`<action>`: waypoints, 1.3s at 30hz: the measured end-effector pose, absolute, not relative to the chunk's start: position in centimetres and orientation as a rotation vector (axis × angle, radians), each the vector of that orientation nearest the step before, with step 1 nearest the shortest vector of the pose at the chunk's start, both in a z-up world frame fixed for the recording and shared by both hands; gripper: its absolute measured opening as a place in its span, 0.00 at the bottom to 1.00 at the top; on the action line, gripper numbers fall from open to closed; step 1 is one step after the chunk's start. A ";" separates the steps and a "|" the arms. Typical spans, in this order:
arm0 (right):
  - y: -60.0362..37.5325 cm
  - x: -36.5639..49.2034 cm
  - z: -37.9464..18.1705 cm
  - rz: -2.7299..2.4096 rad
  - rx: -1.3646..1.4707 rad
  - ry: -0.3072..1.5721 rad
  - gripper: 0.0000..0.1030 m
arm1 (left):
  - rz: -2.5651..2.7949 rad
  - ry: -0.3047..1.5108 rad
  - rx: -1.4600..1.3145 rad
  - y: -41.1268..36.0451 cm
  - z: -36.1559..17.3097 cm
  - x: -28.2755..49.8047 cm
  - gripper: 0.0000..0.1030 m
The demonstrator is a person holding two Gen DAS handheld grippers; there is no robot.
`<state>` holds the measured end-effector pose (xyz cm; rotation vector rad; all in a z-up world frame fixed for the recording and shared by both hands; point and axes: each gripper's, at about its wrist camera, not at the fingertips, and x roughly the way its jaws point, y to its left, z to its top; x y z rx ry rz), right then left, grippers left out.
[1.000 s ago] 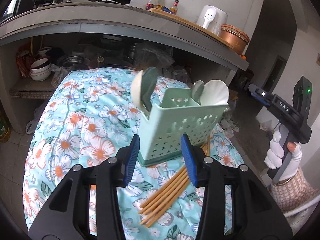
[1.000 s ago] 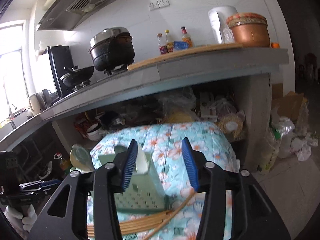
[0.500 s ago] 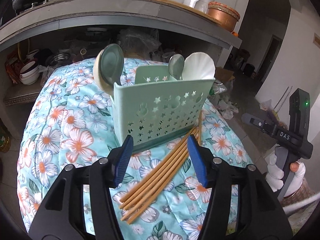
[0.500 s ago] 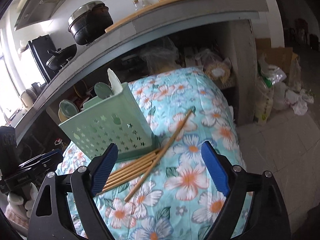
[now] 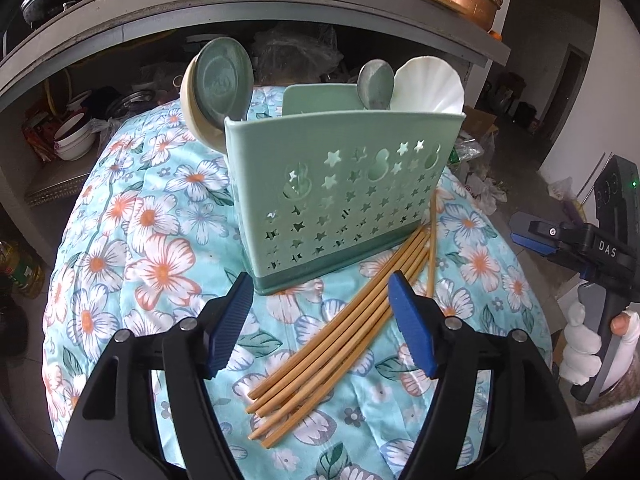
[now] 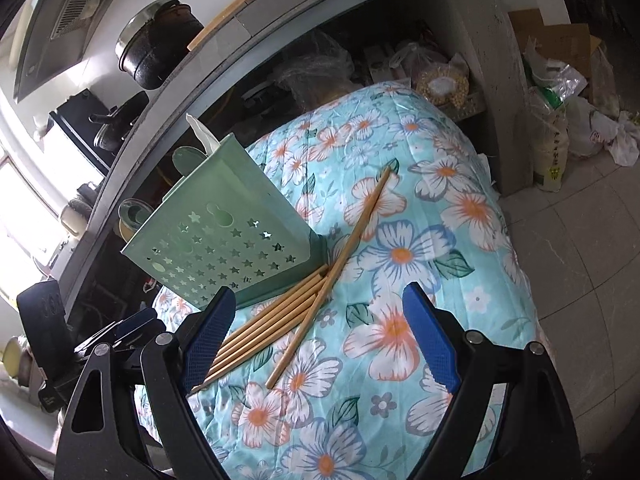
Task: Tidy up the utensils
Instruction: 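Move the right tool to the bamboo chopsticks and close on one chopstick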
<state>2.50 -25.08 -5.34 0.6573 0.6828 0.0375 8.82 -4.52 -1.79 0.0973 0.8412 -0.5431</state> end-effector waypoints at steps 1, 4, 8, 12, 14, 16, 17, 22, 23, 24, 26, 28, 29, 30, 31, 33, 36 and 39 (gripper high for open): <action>-25.1 2.6 -5.5 0.040 0.663 0.688 0.81 | -0.542 0.844 0.100 -4.5 -1.8 8.8 0.65; -25.3 2.7 -5.8 0.042 0.678 0.700 0.81 | -0.539 0.852 0.112 -4.8 -2.0 8.8 0.65; -25.4 2.8 -6.2 0.040 0.684 0.715 0.81 | -0.535 0.862 0.122 -5.0 -2.2 8.9 0.66; -25.4 2.8 -6.2 0.046 0.684 0.719 0.81 | -0.528 0.871 0.126 -5.1 -2.5 9.1 0.66; -25.5 2.8 -6.2 0.046 0.687 0.718 0.81 | -0.527 0.874 0.125 -5.1 -2.6 9.1 0.66; -25.5 2.9 -6.3 0.045 0.700 0.720 0.81 | -0.523 0.877 0.124 -5.1 -2.7 9.1 0.66; -25.8 2.9 -6.4 0.048 0.710 0.720 0.81 | -0.522 0.878 0.123 -5.1 -2.7 9.1 0.66; -26.7 4.2 -6.6 0.062 0.747 0.742 0.68 | -0.520 0.873 0.113 -4.7 -2.8 8.9 0.66; -26.8 4.7 -6.6 0.067 0.754 0.750 0.65 | -0.519 0.874 0.110 -4.5 -2.9 8.9 0.66; -27.0 5.2 -6.7 0.067 0.765 0.758 0.62 | -0.519 0.875 0.105 -4.4 -3.0 8.9 0.66; -27.5 6.1 -7.0 0.066 0.800 0.769 0.57 | -0.518 0.876 0.098 -4.1 -3.0 9.0 0.66; -28.1 7.0 -7.3 0.063 0.829 0.776 0.51 | -0.516 0.876 0.092 -3.7 -3.1 9.1 0.66; -28.4 7.7 -7.5 0.059 0.847 0.783 0.50 | -0.515 0.876 0.089 -3.6 -3.1 9.1 0.66; -28.7 8.4 -7.8 0.059 0.862 0.791 0.47 | -0.514 0.876 0.084 -3.4 -3.2 9.2 0.66; -29.0 9.1 -8.1 0.058 0.877 0.804 0.43 | -0.513 0.877 0.081 -3.2 -3.2 9.3 0.66; -29.6 10.7 -9.2 0.034 0.914 0.852 0.35 | -0.511 0.880 0.071 -2.9 -3.3 9.4 0.66; -30.2 12.5 -10.7 0.032 0.973 0.895 0.26 | -0.506 0.880 0.063 -2.4 -3.4 9.5 0.66; -30.4 13.8 -11.6 0.034 1.022 0.912 0.22 | -0.497 0.883 0.051 -1.8 -3.6 9.6 0.66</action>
